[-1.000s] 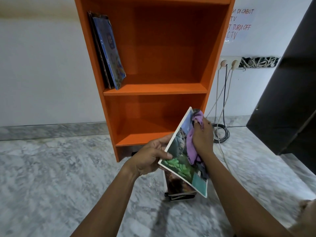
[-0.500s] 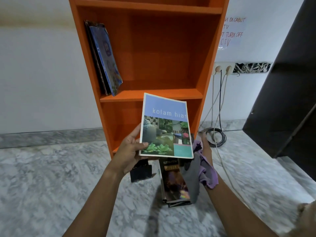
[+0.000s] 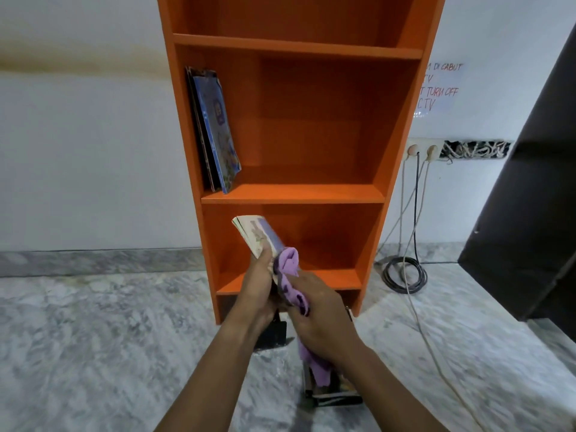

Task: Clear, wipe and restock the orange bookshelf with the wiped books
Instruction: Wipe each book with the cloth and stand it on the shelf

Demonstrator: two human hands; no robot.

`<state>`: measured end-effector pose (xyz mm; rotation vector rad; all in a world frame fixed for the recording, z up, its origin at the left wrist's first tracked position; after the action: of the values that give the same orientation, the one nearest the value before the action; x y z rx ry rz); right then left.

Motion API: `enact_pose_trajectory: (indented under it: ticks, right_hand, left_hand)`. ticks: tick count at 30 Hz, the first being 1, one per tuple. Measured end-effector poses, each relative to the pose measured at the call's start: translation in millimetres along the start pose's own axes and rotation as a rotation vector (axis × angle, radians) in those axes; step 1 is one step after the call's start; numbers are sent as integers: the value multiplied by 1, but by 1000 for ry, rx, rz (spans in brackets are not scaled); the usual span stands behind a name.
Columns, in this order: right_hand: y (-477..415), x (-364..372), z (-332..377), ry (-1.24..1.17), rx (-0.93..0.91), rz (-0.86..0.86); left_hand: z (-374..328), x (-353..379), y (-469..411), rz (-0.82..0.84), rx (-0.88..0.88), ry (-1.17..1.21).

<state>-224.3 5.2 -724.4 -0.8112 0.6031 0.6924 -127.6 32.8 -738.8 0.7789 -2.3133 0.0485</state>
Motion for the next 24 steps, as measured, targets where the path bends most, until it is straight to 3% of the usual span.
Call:
enact_pose_trajectory:
  ticks: [2,4,8,12,18,24]
  right_hand:
    - [2,9,1,7,10,83]
    - [1,3,10,-25,-16,61]
    - [-8,-29,16,-122,35,-154]
    - [-24,-60,-1,-159,153,-326]
    - [-48,-65,-64,-478,312,-307]
    - [-14,-24,-87,-738,512,-143]
  left_hand:
    - [-4,0,4,32,11,60]
    - [-5,13,12,118,-4,79]
    - [8,31,27,267,-103,16]
    - [22,40,34,304,-146,24]
    - [21,30,30,218,-108,-40]
    - [-11,14,22,172,17,31]
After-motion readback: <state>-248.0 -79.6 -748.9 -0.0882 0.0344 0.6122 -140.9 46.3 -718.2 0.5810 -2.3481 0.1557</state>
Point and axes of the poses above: each hand's wrist, its own y-axis away from the middle knuckle, its own x-axis out of the palm, z = x × y, the point moved 10 cm from there along -y, towards the middle knuckle, and after that the axes turned 5 degrees about y, right-handed, at the moved point
